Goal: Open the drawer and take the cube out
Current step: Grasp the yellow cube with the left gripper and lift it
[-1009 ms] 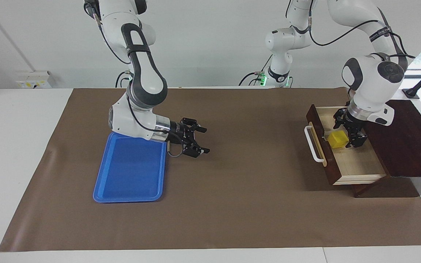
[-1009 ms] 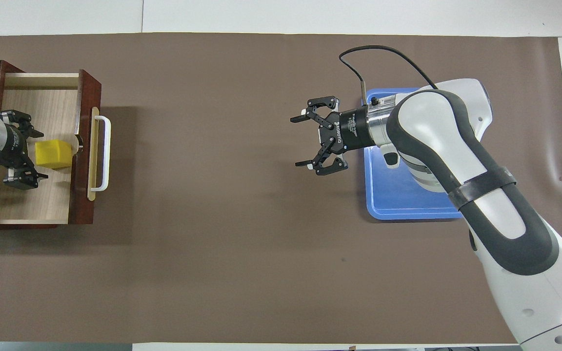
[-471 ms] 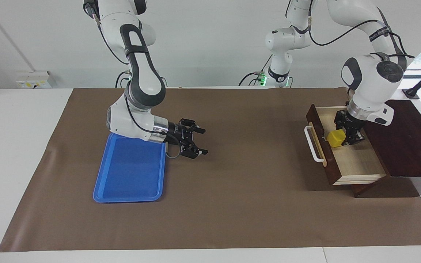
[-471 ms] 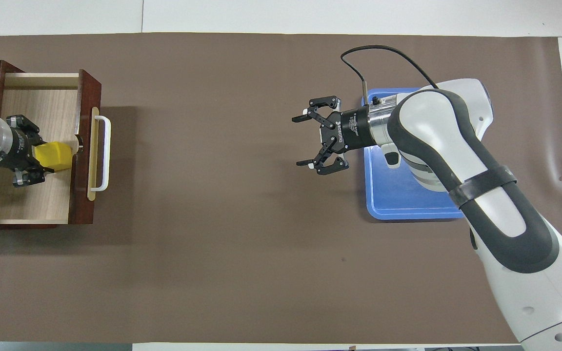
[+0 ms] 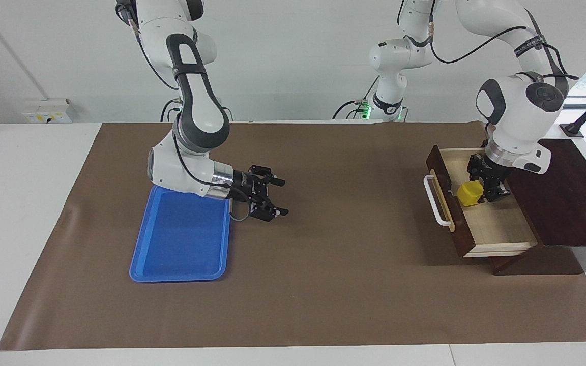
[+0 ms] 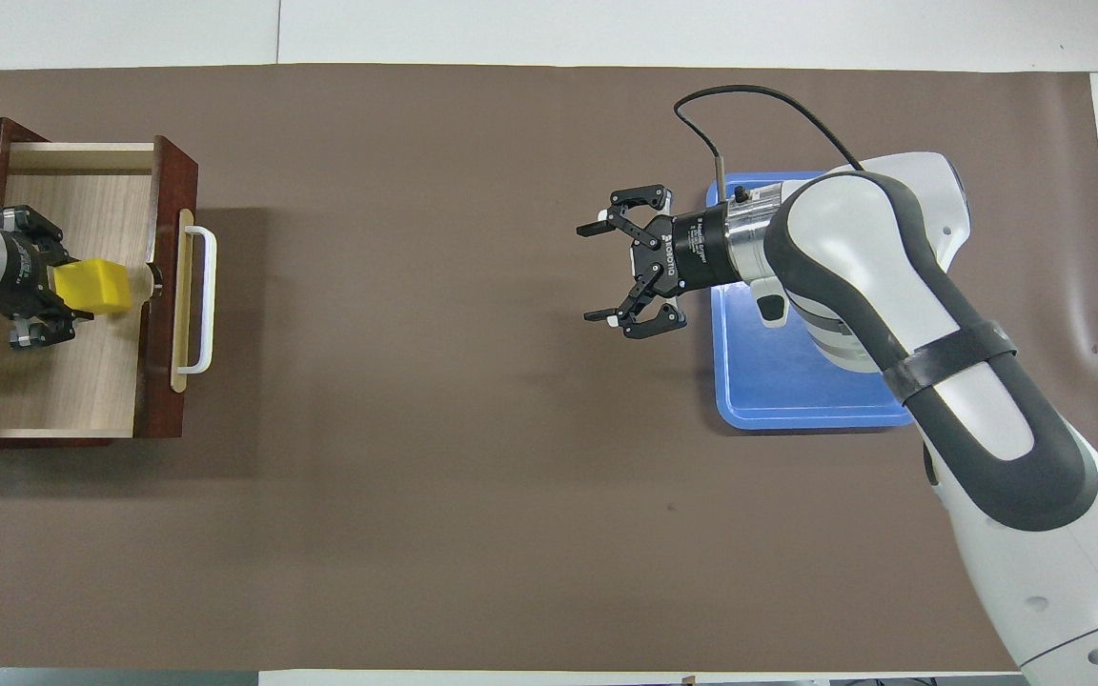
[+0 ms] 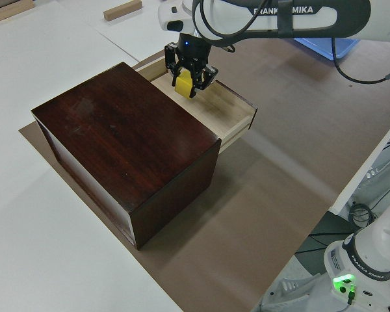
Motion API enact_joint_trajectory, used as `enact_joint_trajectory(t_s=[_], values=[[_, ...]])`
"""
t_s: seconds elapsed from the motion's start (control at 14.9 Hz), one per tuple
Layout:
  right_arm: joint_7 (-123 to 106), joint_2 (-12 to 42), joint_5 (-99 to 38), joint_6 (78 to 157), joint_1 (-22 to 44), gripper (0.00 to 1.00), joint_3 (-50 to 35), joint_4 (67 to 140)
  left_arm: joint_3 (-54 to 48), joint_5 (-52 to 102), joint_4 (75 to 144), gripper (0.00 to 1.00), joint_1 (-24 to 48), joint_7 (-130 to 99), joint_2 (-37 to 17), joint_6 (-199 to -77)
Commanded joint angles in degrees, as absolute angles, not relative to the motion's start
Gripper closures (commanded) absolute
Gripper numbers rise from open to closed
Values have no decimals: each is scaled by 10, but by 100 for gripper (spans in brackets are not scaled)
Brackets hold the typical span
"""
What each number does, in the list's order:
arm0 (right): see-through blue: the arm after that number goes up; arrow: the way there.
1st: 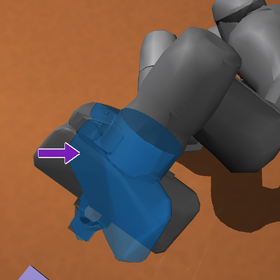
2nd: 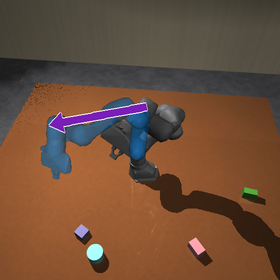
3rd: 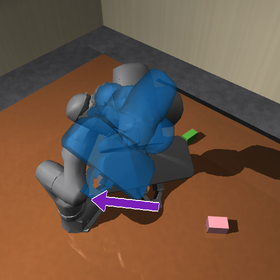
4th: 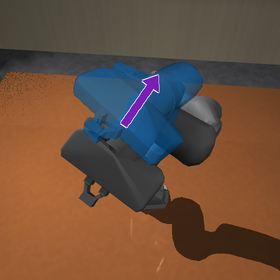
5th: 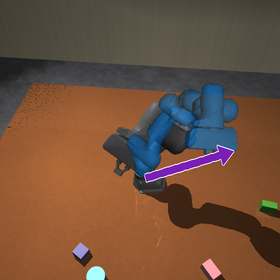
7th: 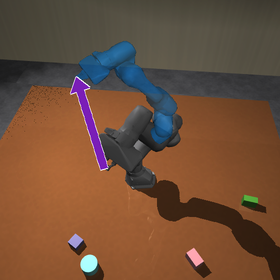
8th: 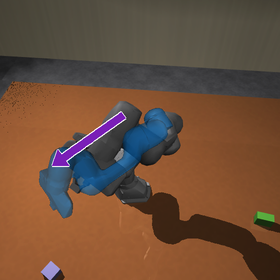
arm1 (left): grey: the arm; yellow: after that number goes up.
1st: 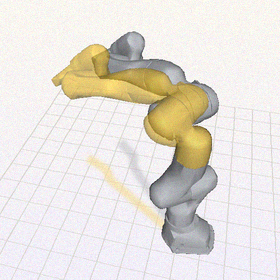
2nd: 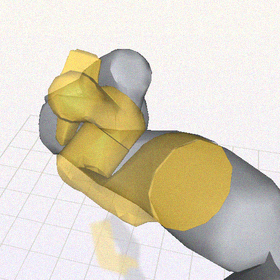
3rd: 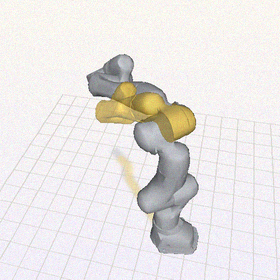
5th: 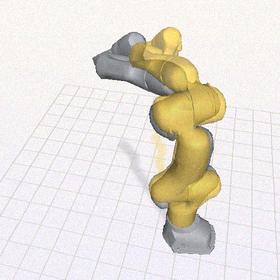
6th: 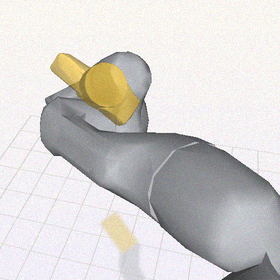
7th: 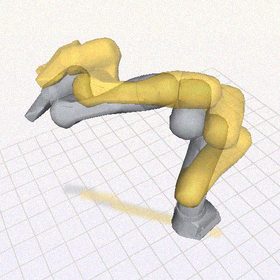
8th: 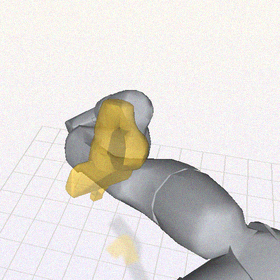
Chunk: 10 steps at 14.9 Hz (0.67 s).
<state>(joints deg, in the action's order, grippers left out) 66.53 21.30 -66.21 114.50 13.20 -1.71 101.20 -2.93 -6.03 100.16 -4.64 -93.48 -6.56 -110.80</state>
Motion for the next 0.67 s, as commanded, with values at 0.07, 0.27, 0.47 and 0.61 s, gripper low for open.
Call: enact_joint_trajectory(t_s=[0.07, 0.27, 0.47, 0.61], values=[[671, 210, -666, 1132, 123, 0, -18, 1012, -27, -62, 862, 100, 9, -931, -129, -977], [671, 210, -666, 1133, 125, 0, -18, 1013, -26, -25, 866, 100, 67, -955, -128, -972], [673, 210, -666, 1136, 128, 0, -18, 1014, -28, -11, 869, 100, 88, -1107, -129, -1000], [674, 210, -666, 1136, 130, 0, -18, 1014, -26, -9, 863, 100, 119, -1161, -148, -1000]])
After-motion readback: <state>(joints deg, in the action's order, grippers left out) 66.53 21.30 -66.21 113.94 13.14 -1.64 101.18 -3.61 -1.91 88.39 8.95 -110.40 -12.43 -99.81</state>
